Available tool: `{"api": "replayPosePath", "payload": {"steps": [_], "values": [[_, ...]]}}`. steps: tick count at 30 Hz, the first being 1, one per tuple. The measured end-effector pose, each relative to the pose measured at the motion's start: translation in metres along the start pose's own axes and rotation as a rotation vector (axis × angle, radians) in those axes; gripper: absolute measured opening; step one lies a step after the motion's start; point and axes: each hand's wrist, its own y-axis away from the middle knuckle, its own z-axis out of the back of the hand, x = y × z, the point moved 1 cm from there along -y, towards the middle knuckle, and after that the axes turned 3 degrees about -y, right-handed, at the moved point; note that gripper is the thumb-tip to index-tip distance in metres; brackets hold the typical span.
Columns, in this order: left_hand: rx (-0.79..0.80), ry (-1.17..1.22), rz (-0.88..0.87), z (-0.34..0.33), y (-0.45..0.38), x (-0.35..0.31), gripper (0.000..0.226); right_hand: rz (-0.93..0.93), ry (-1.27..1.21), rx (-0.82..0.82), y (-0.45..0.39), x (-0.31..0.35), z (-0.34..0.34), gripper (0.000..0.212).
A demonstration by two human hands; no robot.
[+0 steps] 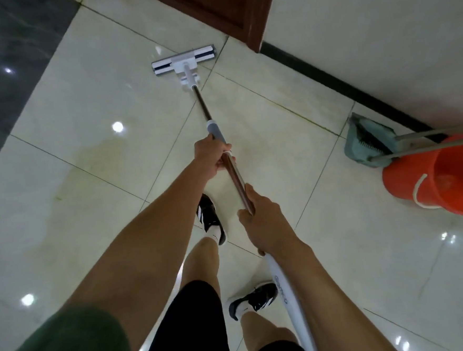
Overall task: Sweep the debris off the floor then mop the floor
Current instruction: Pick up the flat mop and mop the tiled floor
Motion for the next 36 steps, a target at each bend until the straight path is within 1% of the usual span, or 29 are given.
{"api": "replayPosePath", "payload": {"steps": [2,7,10,14,16,19,27,32,36], "values": [[-0.008,0.016,-0.005,0.015,-0.016,-0.035,0.055,-0.007,-0.016,0.013,-0.022,0.036,0.002,0.065],[-0.045,0.061,-0.005,0.056,-0.048,-0.109,0.044,0.022,0.049,0.036,-0.077,0.113,-0.006,0.068],[-0.084,0.097,0.004,0.079,-0.056,-0.134,0.039,0.059,0.089,0.066,-0.092,0.144,-0.01,0.07],[-0.136,0.169,0.029,0.099,-0.058,-0.143,0.037,0.083,0.144,0.13,-0.099,0.165,-0.007,0.071],[-0.166,0.215,0.039,0.106,-0.059,-0.139,0.038,0.089,0.204,0.157,-0.102,0.169,-0.003,0.07],[-0.216,0.292,0.042,0.115,-0.054,-0.124,0.039,0.161,0.306,0.204,-0.101,0.166,0.003,0.068],[-0.384,0.534,0.059,0.134,-0.017,-0.06,0.042,0.297,0.585,0.371,-0.084,0.159,0.01,0.066],[-0.451,0.661,0.059,0.163,0.001,-0.023,0.044,0.351,0.712,0.457,-0.076,0.162,-0.016,0.067],[-0.511,0.743,0.067,0.203,0.017,0.009,0.045,0.39,0.8,0.54,-0.064,0.168,-0.054,0.069]]}}
